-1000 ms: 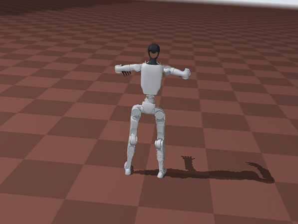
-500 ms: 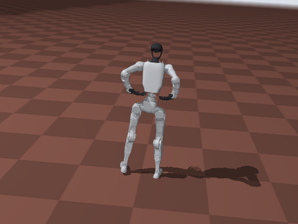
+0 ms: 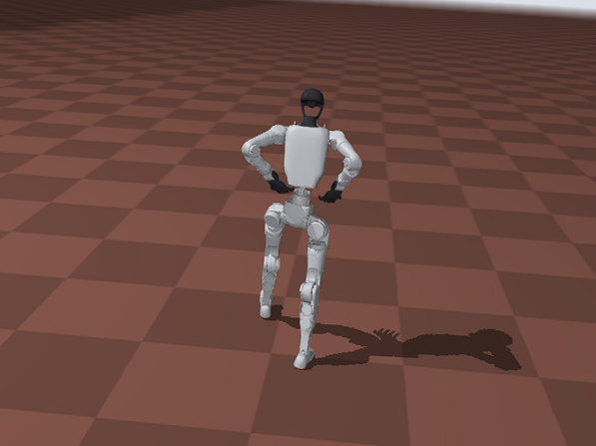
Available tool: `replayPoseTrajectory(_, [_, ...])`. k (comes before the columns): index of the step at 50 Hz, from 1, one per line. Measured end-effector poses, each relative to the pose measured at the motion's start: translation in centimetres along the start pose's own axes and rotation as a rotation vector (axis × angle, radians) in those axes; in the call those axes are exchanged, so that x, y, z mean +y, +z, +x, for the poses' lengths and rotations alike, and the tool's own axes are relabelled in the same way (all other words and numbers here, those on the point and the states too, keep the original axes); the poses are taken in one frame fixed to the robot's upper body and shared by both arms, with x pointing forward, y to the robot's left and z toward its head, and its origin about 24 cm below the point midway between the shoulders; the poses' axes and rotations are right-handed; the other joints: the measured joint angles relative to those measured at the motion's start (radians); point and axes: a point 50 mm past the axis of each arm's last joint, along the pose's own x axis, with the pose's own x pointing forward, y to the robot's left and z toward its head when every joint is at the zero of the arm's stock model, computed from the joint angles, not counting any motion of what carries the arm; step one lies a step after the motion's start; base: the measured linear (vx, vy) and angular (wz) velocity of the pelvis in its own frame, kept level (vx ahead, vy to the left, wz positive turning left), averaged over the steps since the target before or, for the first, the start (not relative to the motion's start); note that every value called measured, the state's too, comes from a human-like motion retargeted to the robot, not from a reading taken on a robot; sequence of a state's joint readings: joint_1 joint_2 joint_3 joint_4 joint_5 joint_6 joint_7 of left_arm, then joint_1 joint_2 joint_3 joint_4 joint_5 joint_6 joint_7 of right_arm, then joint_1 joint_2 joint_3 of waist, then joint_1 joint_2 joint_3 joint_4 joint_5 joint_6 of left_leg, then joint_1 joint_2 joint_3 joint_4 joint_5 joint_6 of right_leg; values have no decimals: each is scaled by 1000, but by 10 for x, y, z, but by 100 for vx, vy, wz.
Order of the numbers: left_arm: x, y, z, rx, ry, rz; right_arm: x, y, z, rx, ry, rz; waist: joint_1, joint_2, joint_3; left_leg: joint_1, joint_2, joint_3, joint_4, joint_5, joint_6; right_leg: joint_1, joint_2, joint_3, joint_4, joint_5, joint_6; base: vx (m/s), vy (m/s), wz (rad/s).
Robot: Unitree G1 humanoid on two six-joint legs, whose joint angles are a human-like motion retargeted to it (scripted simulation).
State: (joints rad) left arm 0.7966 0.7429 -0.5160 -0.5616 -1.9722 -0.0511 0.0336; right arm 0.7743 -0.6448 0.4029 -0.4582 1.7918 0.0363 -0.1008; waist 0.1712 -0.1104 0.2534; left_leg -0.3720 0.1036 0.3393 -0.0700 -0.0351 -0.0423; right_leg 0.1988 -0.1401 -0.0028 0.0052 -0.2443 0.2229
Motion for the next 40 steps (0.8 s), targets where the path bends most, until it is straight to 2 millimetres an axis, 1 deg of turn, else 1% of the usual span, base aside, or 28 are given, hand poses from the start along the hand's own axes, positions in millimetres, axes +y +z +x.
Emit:
replayPoseTrajectory(3, [-3, 1, 0, -13, -3, 2, -1, 0, 0, -8, -15, 16, 10, -10, -16, -19, 10, 64, -17, -54, -38, 22, -3, 1, -2, 5, 9, 50, 15, -25])
replayPoseTrajectory(5, [-4, 1, 1, -14, 1, 6, -2, 0, 1, -10, -29, 24, 14, -21, -37, -16, 9, 111, -17, -66, -43, 31, -7, 0, 1, 20, 9, 56, 19, -16])
replayPoseTrajectory(8, [-6, -1, 2, -7, 2, 4, -2, -1, 2, -9, -38, 34, 19, -37, -79, 13, 0, 130, -17, -33, -31, 51, -13, 6, 12, 82, -2, 65, 23, -12])
replayPoseTrajectory(10, [-8, -3, 4, 0, -7, 0, -2, -1, 3, -10, -33, 38, 18, -44, -106, 37, -8, 112, -17, -4, -24, 69, -14, 8, 23, 156, -15, 72, 28, 4])
replayPoseTrajectory(12, [-8, -6, 5, 12, -17, -8, -2, -2, 2, -8, -26, 40, 12, -46, -129, 73, -19, 89, -17, 7, -21, 87, -16, -1, 52, 260, -31, 76, 31, 21])
replayPoseTrajectory(15, [-7, -12, 6, 37, -26, -24, -3, -3, 0, 1, -23, 42, -2, -31, -152, 150, -26, 57, -17, -17, -20, 91, -8, -42, 149, 436, -61, 78, 33, 33])
replayPoseTrajectory(17, [-5, -16, 6, 54, -29, -34, -5, -5, -2, 12, -22, 39, -10, 0, -163, 207, -10, 35, -15, -53, -24, 42, 10, -77, 294, 507, -85, 74, 32, 31])
replayPoseTrajectory(18, [-4, -17, 7, 64, -30, -37, -5, -4, -3, 15, -22, 35, -16, 17, -169, 227, 1, 23, -8, -74, -27, -1, 21, -93, 385, 511, -91, 68, 29, 31])
replayPoseTrajectory(20, [-3, -20, 7, 82, -23, -38, -6, -3, -4, 16, -26, 33, -30, 47, -180, 255, 20, 2, 12, -115, -33, -106, 39, -118, 561, 470, -105, 62, 26, 35])
replayPoseTrajectory(23, [0, -22, 8, 101, 3, -36, -6, 0, -5, 5, -38, 37, -61, 82, -188, 282, 34, -24, 37, -164, -44, -255, 50, -171, 713, 336, -143, 56, 21, 42])
replayPoseTrajectory(25, [1, -23, 8, 110, 16, -36, -4, 2, -6, -7, -39, 40, -86, 96, -190, 294, 30, -41, 50, -190, -48, -342, 39, -221, 741, 251, -170, 52, 17, 52])
replayPoseTrajectory(28, [3, -25, 10, 116, 28, -43, -2, 6, -6, -27, -39, 47, -133, 107, -183, 314, 7, -72, 64, -226, -50, -436, 22, -291, 659, 171, -188, 51, 13, 69])
replayPoseTrajectory(30, [5, -27, 11, 118, 39, -50, -2, 8, -7, -40, -46, 56, -168, 107, -173, 332, -16, -99, 70, -250, -50, -477, 16, -318, 538, 154, -184, 52, 9, 88])
replayPoseTrajectory(32, [6, -29, 12, 118, 60, -57, -2, 10, -7, -53, -65, 66, -208, 100, -155, 360, -49, -131, 76, -275, -51, -494, 10, -321, 367, 181, -168, 54, 4, 104])
replayPoseTrajectory(33, [7, -30, 12, 117, 73, -61, -3, 11, -8, -58, -78, 71, -229, 94, -143, 379, -67, -149, 79, -289, -51, -495, 4, -317, 270, 211, -155, 57, 1, 112])
replayPoseTrajectory(35, [8, -30, 14, 106, 100, -68, -2, 13, -7, -66, -104, 72, -270, 82, -109, 428, -99, -187, 84, -319, -49, -482, -10, -304, 71, 303, -113, 61, -2, 108])
replayPoseTrajectory(37, [8, -29, 14, 81, 110, -76, 0, 12, -7, -71, -110, 58, -295, 72, -79, 488, -114, -209, 84, -349, -46, -483, -25, -292, -61, 383, -55, 65, -8, 76])
replayPoseTrajectory(38, [8, -28, 14, 67, 113, -80, 0, 12, -7, -72, -109, 52, -303, 71, -68, 517, -116, -214, 83, -362, -45, -500, -32, -290, -85, 396, -21, 66, -11, 51])
replayPoseTrajectory(40, [8, -26, 14, 37, 109, -83, 2, 10, -7, -78, -100, 42, -311, 76, -58, 565, -108, -216, 80, -379, -45, -542, -40, -297, -92, 375, 38, 67, -18, 30])
